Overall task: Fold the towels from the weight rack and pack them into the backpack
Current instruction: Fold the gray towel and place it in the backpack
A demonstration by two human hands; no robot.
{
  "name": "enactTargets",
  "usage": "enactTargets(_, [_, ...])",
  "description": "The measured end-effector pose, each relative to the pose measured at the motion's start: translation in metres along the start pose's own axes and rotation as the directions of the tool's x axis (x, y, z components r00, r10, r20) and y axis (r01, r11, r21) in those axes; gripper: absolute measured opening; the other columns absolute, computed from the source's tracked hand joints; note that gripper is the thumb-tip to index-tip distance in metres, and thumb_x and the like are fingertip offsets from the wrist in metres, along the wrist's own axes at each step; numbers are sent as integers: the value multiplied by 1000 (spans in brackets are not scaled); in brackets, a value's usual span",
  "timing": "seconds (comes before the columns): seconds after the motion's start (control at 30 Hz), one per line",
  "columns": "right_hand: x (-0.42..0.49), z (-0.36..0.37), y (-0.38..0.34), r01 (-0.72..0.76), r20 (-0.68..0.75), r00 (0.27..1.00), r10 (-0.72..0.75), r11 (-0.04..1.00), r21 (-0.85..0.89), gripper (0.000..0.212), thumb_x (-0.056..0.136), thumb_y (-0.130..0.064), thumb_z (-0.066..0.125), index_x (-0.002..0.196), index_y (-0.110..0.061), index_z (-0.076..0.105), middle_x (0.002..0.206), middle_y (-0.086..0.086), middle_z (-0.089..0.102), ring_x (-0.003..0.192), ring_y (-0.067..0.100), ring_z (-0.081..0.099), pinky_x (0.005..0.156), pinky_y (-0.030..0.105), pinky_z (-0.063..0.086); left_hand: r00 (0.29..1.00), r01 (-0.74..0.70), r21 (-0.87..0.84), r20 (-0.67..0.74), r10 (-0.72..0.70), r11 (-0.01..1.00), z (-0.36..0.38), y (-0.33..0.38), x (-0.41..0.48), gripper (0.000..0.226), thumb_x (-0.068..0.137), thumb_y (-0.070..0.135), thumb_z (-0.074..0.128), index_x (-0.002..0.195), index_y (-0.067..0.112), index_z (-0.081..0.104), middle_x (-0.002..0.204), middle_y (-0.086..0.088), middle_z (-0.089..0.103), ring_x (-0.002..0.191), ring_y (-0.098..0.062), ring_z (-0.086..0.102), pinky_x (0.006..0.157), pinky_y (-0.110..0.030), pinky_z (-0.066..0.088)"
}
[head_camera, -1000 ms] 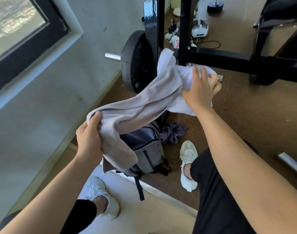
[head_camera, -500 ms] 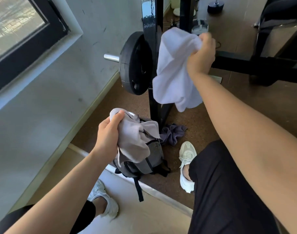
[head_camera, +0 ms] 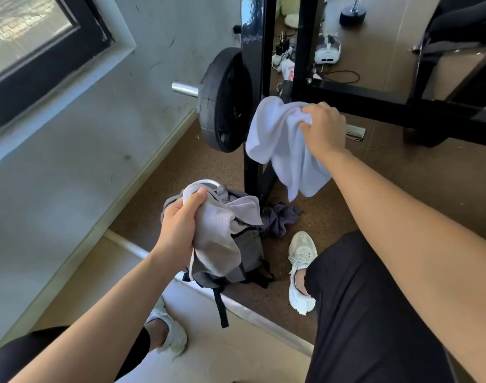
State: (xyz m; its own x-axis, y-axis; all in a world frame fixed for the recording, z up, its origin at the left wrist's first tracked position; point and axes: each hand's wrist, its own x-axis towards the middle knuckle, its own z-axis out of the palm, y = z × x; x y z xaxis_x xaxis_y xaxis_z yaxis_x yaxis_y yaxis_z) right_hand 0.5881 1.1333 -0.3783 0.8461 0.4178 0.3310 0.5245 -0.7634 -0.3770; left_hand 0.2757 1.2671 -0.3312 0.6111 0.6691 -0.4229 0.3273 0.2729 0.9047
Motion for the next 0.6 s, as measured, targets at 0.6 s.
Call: enactTargets(0.6, [55,-41,-25,-302,-120,817,564,596,744,12,88,-2,52,83,-13,53,86,3,58,82,20,59,75,36,57,997,61,-84,57,-56,995,5,-9,6,38,96,39,67,102,2,73,100,-25,76,98,-39,73,100,-55,53])
